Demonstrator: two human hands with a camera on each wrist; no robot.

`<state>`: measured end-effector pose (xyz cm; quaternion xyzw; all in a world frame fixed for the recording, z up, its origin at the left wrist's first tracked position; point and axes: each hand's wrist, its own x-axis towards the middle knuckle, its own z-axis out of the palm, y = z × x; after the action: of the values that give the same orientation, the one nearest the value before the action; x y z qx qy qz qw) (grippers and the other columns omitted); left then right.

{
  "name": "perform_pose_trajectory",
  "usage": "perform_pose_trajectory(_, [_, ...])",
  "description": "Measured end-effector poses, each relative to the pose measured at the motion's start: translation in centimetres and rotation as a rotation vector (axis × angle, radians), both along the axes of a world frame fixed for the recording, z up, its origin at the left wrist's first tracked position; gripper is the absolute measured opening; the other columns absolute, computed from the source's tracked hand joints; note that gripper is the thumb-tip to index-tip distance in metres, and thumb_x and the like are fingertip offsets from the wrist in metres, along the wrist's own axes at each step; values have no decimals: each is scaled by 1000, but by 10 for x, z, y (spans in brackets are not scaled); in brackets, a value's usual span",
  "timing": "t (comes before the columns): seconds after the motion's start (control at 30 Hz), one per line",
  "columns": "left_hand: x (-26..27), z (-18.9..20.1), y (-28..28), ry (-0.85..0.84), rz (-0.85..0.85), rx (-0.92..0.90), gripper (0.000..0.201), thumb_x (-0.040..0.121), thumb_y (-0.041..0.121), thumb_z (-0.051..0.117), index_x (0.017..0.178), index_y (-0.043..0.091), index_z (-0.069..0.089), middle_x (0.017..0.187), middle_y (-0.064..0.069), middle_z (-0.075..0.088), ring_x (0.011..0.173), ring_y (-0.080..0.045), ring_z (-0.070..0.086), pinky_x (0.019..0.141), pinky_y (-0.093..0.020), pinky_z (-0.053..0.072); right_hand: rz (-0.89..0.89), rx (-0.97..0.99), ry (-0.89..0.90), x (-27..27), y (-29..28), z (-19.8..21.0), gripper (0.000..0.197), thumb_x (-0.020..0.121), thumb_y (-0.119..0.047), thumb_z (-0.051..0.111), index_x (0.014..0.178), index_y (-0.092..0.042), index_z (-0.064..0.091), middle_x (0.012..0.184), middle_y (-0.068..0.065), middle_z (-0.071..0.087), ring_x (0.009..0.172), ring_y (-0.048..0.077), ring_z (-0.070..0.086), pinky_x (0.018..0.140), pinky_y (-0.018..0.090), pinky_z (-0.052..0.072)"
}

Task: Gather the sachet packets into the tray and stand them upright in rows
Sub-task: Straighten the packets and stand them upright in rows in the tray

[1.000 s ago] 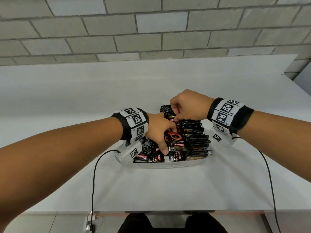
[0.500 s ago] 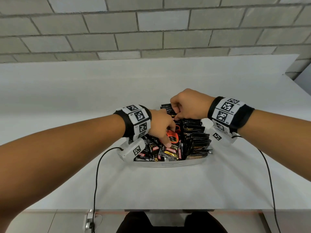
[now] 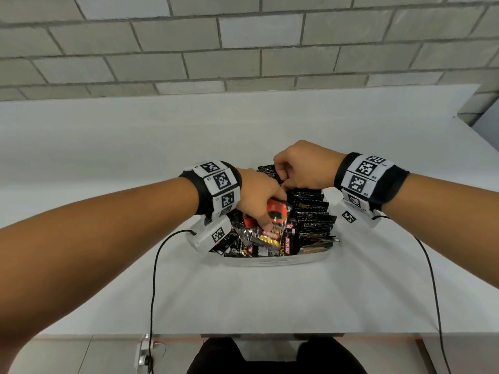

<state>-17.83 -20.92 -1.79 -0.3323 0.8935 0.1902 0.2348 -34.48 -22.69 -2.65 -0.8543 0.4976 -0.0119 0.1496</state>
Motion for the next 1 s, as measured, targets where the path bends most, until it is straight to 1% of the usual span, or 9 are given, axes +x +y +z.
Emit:
perform_pose_trajectory(0.1, [-5, -9, 12, -107, -76, -43, 80, 74, 62, 79, 142, 28, 54, 121, 6, 68, 113, -18, 60, 103, -36, 44, -5, 8, -4, 0, -1, -1, 24, 77, -27, 86, 83, -16, 66, 64, -13, 57, 61, 5, 53, 65, 30, 49])
perform_pose_trajectory(0.17, [-10, -15, 16, -120, -94, -72, 81, 73, 61, 80, 142, 26, 56, 118, 5, 70, 112, -18, 61, 100, -33, 42, -6, 11, -5, 0, -1, -2, 24, 78, -28, 86, 83, -17, 65, 65, -12, 57, 62, 5, 54, 66, 30, 49])
perform_pose_trajectory(0.2, [-11, -16, 17, -99, -84, -74, 75, 73, 59, 81, 137, 26, 60, 107, 7, 71, 103, -15, 62, 94, -31, 42, -4, 11, -3, 0, -1, -2, 24, 78, -28, 85, 82, -17, 64, 65, -12, 57, 62, 5, 54, 66, 30, 49])
perform_pose_trajectory(0.27, [-14, -16, 16, -27, -47, -67, 57, 72, 54, 84, 121, 27, 70, 86, 12, 69, 83, -9, 61, 84, -29, 46, 6, 5, 3, 0, -2, -2, 22, 79, -26, 84, 83, -17, 64, 66, -12, 57, 62, 5, 53, 65, 30, 49])
perform_pose_trajectory(0.43, [-7, -10, 9, 170, 65, -14, 34, 73, 45, 87, 102, 30, 77, 78, 10, 72, 71, -4, 61, 68, -26, 49, 29, -26, 13, -2, -3, -4, 14, 81, -19, 79, 82, -16, 65, 66, -12, 55, 61, 3, 51, 61, 27, 43])
perform_pose_trajectory(0.67, [15, 10, 8, 500, 264, 105, 26, 75, 35, 88, 97, 26, 78, 88, 7, 77, 82, -10, 70, 83, -32, 56, 27, -20, 12, -5, -4, 0, 2, 85, -15, 72, 84, -16, 70, 68, -13, 60, 64, 1, 54, 64, 25, 41])
perform_pose_trajectory(0.77, [30, 17, 8, 613, 348, 103, 24, 75, 32, 89, 95, 25, 78, 87, 5, 78, 82, -14, 72, 82, -30, 57, 16, -9, -4, -7, -2, 4, 8, 88, -22, 71, 81, -20, 69, 70, -10, 63, 66, 4, 56, 66, 26, 42])
perform_pose_trajectory(0.9, [52, 25, 8, 775, 446, 88, 24, 73, 31, 89, 92, 23, 76, 88, 2, 78, 85, -20, 73, 85, -33, 56, 13, -22, -29, -14, 7, 15, 19, 97, -32, 60, 92, -19, 71, 83, -3, 70, 76, 14, 61, 75, 35, 50])
perform_pose_trajectory(1.0, [67, 27, 11, 938, 556, 60, 25, 68, 36, 86, 87, 25, 74, 88, 0, 79, 84, -22, 74, 83, -36, 58, -21, -3, -148, -20, 25, 34, 28, 95, -46, 55, 84, -23, 67, 76, -4, 67, 71, 13, 58, 70, 34, 46])
